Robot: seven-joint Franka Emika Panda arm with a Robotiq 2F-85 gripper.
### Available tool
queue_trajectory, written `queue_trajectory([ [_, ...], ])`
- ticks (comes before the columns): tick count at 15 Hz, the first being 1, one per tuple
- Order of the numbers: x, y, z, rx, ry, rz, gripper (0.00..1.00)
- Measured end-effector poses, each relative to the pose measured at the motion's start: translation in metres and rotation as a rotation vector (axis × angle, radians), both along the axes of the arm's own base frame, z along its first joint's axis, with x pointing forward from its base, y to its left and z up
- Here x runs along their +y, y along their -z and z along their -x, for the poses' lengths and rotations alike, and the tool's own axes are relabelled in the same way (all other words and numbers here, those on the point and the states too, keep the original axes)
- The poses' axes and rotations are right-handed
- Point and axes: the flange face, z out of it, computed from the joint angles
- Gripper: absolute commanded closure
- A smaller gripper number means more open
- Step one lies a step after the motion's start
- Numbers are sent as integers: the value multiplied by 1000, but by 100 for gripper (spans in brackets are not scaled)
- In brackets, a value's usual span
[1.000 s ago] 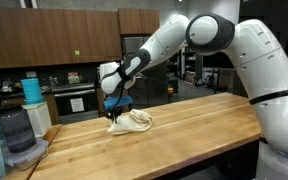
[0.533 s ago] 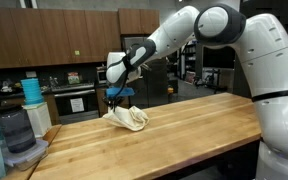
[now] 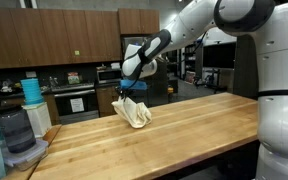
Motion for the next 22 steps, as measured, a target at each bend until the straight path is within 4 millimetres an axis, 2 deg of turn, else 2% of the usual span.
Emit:
queue_trajectory([
  [5, -69, 4, 13, -21, 85, -35, 98],
  [12, -184, 36, 43, 14, 294, -110, 98],
  [15, -222, 47, 55, 38, 375, -131, 98],
  [17, -238, 55, 59, 56, 411, -135, 98],
  [19, -246, 60, 60, 68, 429, -140, 98],
  [22, -240, 60, 61, 65, 390, -142, 98],
])
